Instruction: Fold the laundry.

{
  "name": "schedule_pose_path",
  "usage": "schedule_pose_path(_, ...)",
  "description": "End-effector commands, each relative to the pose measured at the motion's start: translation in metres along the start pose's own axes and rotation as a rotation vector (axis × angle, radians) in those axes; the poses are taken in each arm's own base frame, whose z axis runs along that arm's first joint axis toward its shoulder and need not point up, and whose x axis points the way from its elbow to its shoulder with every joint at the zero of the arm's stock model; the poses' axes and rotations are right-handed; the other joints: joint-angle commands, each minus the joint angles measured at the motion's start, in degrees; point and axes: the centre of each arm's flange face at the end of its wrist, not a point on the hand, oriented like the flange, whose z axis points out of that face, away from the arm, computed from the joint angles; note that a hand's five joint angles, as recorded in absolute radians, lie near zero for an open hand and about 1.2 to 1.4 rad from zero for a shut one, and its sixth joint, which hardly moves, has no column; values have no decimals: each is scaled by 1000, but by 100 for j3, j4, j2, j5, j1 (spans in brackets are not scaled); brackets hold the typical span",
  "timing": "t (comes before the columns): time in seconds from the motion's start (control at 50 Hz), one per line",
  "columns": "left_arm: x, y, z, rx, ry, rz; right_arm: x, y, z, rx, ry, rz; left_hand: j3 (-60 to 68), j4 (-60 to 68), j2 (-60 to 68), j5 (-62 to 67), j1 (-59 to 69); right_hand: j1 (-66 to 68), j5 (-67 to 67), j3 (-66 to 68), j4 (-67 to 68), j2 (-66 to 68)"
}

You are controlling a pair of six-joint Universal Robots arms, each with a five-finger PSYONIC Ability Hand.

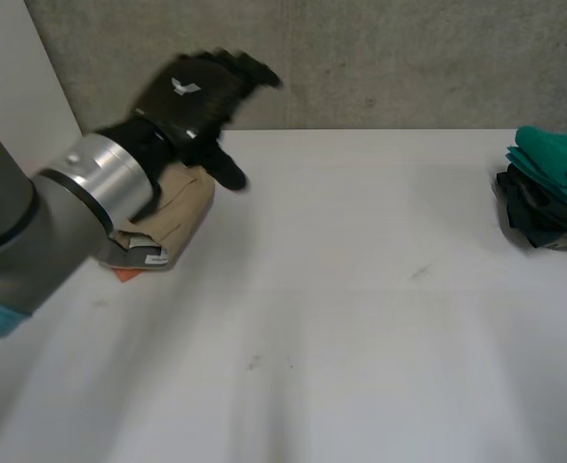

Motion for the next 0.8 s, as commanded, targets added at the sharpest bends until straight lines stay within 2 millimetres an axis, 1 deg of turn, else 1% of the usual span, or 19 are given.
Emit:
schedule_pose_path(0.02, -95, 39, 19, -12, -343, 57, -138, -72, -86, 150, -453, 333, -344, -346, -336, -240, -386, -160, -361, -233, -367, -271)
schedule_pose_path(0.06, -116, 60, 21, -60, -379, 56, -164, -80, -110, 154, -560, 358, -327, -329, -319, -223, -369, -160, -361, -233, -367, -271)
schedule_pose_path(0.08, -127, 70, 21, -84, -397, 58, -185, -81, -135, 142, -643, 362, -327, -329, -319, -223, -369, -160, -361, -233, -367, -271)
schedule_pose_path(0.1, -144, 93, 21, -139, -413, 58, -194, -81, -147, 131, -682, 361, -294, -295, -285, -189, -335, -160, -361, -233, -367, -271)
schedule_pose_path(0.16, -155, 124, 19, -216, -397, 65, -211, -66, -180, 64, -749, 314, -277, -278, -268, -172, -318, -160, -361, -233, -367, -271)
schedule_pose_path(0.18, -162, 144, 17, -260, -376, 73, -214, -60, -187, 38, -762, 301, -244, -245, -235, -139, -285, -160, -361, -233, -367, -271)
schedule_pose_path(0.24, -162, 171, 16, -313, -319, 82, -224, -36, -209, -62, -804, 250, -227, -228, -218, -122, -268, -160, -361, -233, -367, -271)
schedule_pose_path(0.26, -158, 187, 15, -340, -278, 82, -226, -32, -213, -80, -812, 240, -226, -228, -218, -122, -268, -160, -361, -233, -367, -271)
schedule_pose_path(0.34, -152, 210, 12, -373, -208, 80, -232, -10, -228, -178, -837, 196, -193, -194, -184, -88, -234, -160, -361, -233, -367, -271)
schedule_pose_path(0.44, -149, 222, 13, -382, -189, 78, -233, 5, -237, -268, -846, 177, -59, -60, -50, 46, -100, -160, -361, -233, -367, -271)
schedule_pose_path(0.54, -146, 230, 18, -378, -179, 82, -233, 8, -244, -310, -859, 179, 966, 965, 975, 1070, 925, -160, -361, -233, -367, -271)
schedule_pose_path(0.56, -146, 231, 21, -368, -181, 87, -233, 8, -245, -313, -860, 179, 2367, 2365, 2375, 2471, 2326, -160, -361, -233, -367, -271)
schedule_pose_path(0.6, -146, 231, 24, -356, -180, 92, -233, 10, -247, -320, -863, 180, 3954, 3952, 3962, 4058, 3913, -160, -361, -233, -367, -271)
schedule_pose_path(0.62, -144, 229, 27, -338, -180, 103, -233, 10, -248, -321, -864, 180, 5594, 5593, 5603, 5699, 5553, -160, -361, -233, -367, -271)
schedule_pose_path(0.64, -142, 229, 29, -328, -180, 111, -233, 10, -248, -322, -865, 181, 6291, 6290, 6300, 6396, 6250, -160, -361, -233, -367, -271)
schedule_pose_path(0.68, -138, 225, 33, -312, -185, 126, -233, 10, -249, -325, -867, 181, 6298, 6297, 6307, 6403, 6257, -160, -361, -233, -367, -271)
schedule_pose_path(0.76, -120, 207, 40, -294, -223, 147, -233, 10, -249, -324, -867, 180, 6298, 6297, 6307, 6403, 6257, -160, -361, -233, -367, -271)
schedule_pose_path(0.78, -114, 181, 44, -254, -249, 161, -233, 10, -249, -326, -864, 179, 6298, 6297, 6307, 6403, 6257, -160, -361, -233, -367, -271)
schedule_pose_path(0.8, -108, 167, 46, -230, -258, 159, -233, 10, -249, -326, -865, 181, 6298, 6297, 6307, 6403, 6257, -160, -361, -233, -367, -271)
